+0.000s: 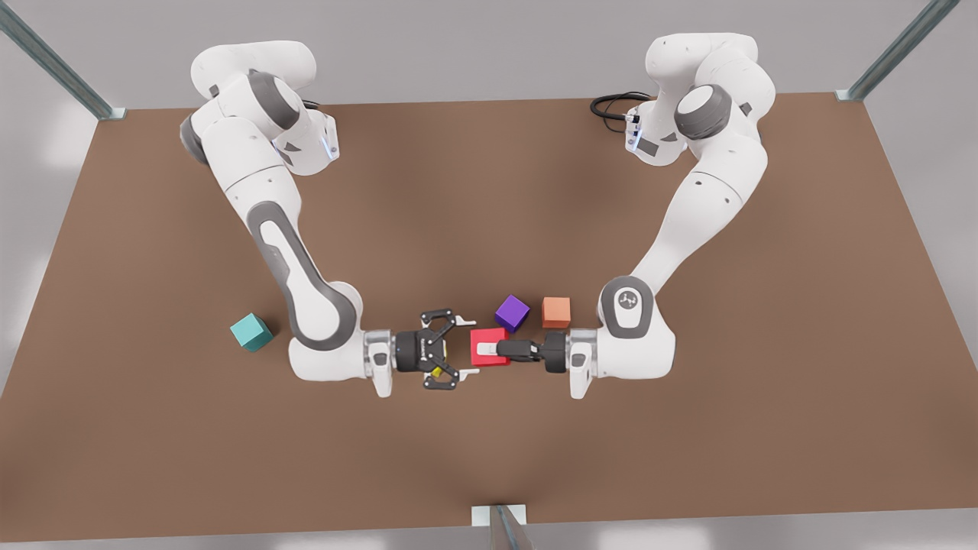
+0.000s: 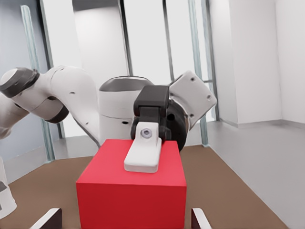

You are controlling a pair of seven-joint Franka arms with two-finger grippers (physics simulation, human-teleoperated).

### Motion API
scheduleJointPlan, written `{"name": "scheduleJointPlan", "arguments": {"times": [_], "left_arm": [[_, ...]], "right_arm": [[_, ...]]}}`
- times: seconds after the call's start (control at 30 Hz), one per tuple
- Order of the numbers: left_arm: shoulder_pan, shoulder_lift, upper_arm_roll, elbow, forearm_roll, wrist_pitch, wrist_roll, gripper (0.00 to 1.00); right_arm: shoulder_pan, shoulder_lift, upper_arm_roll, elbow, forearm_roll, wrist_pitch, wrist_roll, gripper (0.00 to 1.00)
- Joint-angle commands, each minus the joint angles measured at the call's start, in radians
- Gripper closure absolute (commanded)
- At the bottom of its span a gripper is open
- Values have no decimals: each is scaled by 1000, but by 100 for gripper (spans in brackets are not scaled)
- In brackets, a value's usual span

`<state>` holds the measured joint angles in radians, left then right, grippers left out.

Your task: Pick up red wooden cube and pass to hand red wooden cube and place in blue wooden cube

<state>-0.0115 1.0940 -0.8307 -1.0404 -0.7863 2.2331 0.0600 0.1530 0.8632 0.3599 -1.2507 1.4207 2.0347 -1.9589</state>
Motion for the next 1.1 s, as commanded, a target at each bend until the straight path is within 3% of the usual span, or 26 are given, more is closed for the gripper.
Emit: {"name": "scheduleJointPlan", "arguments": {"times": [0.0,0.57,0.6,0.67,0.83,0.87,1.07], "left_arm": [[-2,-2,-1,0,-21,10,89,50],[-33,3,-1,2,-21,77,83,50],[-31,3,-1,2,-21,77,83,50],[-31,3,-1,2,-21,77,81,50],[-33,3,-1,2,-21,80,83,49],[-33,3,-1,0,-22,85,83,1],[-27,-2,-1,0,-51,91,81,0]], "right_arm": [[3,-1,1,0,12,4,-71,0],[36,20,1,0,58,18,-71,0],[36,20,1,0,58,19,-71,5],[37,20,-1,0,55,21,-61,49],[37,20,-1,0,50,24,-60,48],[36,20,1,0,47,22,-60,48],[36,20,1,-1,47,22,-60,48]]}}
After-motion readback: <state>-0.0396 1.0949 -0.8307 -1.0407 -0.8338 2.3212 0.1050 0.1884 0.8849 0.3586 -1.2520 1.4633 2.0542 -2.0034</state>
